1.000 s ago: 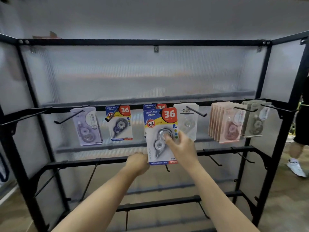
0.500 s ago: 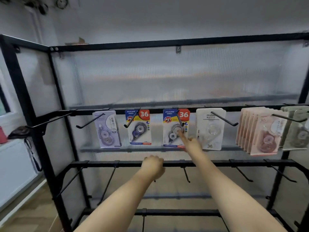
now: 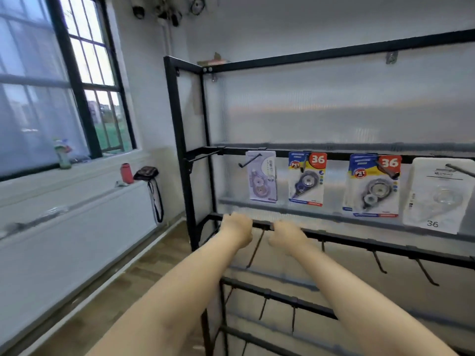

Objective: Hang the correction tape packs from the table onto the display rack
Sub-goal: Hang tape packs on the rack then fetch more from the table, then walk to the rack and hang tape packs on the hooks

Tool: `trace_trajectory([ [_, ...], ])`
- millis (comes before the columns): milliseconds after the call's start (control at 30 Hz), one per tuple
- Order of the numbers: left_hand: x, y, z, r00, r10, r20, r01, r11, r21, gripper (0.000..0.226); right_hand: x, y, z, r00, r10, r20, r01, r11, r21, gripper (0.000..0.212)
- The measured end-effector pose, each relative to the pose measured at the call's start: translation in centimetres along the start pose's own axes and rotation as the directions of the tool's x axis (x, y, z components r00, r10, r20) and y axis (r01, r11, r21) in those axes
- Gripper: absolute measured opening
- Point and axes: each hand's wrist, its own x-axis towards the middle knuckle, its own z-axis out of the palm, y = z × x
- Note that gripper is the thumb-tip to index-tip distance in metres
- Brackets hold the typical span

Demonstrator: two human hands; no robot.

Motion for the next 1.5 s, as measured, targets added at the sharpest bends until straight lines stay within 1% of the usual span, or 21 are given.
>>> trace_trajectory([
  [100,-5.7,-7.6,1.8,0.990,-0.121,0.072,0.117,0.992,0.047,0.036,-0.3,-9.9,2.8,0.974,-0.211,0.086,0.221,0.968,-0.116,0.035],
  [200,-12.8,-15.6,3.8,0.958,-0.262,0.119,0.258,0.965,0.053,0.037,-2.7,-21.2,5.7,0.911,-0.393,0.122,0.403,0.913,-0.064,0.031],
  [267,-18.2,-21.0,5.5,0.910,-0.375,0.175,0.375,0.926,0.038,0.037,-5.3,-28.5,7.9,0.861,-0.490,0.136,0.497,0.867,-0.020,0.030],
  [367,-27.5,-28.7,8.7,0.814,-0.523,0.254,0.537,0.843,0.015,0.038,-10.1,-38.6,10.9,0.763,-0.619,0.185,0.630,0.777,0.004,0.030],
  [500,-40.6,-36.1,11.8,0.654,-0.684,0.322,0.685,0.717,0.130,0.036,-16.7,-50.1,15.0,0.649,-0.710,0.273,0.726,0.685,0.055,0.033],
  [600,-48.8,-40.0,13.3,0.532,-0.769,0.353,0.753,0.621,0.218,0.038,-21.3,-57.3,18.1,0.534,-0.782,0.321,0.812,0.580,0.063,0.034],
  [667,-53.6,-42.0,14.1,0.470,-0.806,0.360,0.792,0.565,0.232,0.037,-24.3,-61.5,19.4,0.455,-0.818,0.351,0.859,0.507,0.068,0.034],
  [800,-61.5,-45.9,16.4,0.379,-0.851,0.365,0.853,0.474,0.219,0.030,-29.0,-69.5,22.5,0.324,-0.867,0.380,0.909,0.396,0.129,0.034],
  [867,-64.8,-48.0,17.8,0.307,-0.873,0.379,0.888,0.406,0.216,0.033,-30.9,-73.3,24.2,0.264,-0.881,0.392,0.925,0.347,0.155,0.035],
  [967,-68.7,-51.6,20.3,0.192,-0.875,0.444,0.918,0.320,0.235,0.043,-32.9,-78.9,27.2,0.180,-0.886,0.428,0.951,0.268,0.155,0.038],
  [1033,-70.8,-54.4,22.1,0.135,-0.875,0.465,0.927,0.277,0.252,0.044,-33.3,-82.7,29.7,0.128,-0.883,0.452,0.960,0.224,0.165,0.037],
  [1100,-72.5,-57.5,24.0,0.103,-0.873,0.477,0.934,0.249,0.256,0.041,-32.8,-86.6,32.1,0.098,-0.875,0.474,0.963,0.203,0.177,0.034],
  [1200,-74.1,-62.5,26.5,0.063,-0.874,0.482,0.946,0.206,0.251,0.041,-31.4,-92.6,35.1,0.086,-0.865,0.494,0.957,0.210,0.202,0.032],
  [1333,-75.1,-68.7,29.9,0.049,-0.880,0.472,0.964,0.165,0.208,0.042,-29.0,-98.7,39.2,0.111,-0.837,0.536,0.933,0.273,0.234,0.032],
  [1500,-76.1,-73.5,35.4,0.039,-0.843,0.536,0.984,0.124,0.125,0.044,-26.9,-103.3,44.6,0.111,-0.766,0.633,0.922,0.317,0.223,0.035],
])
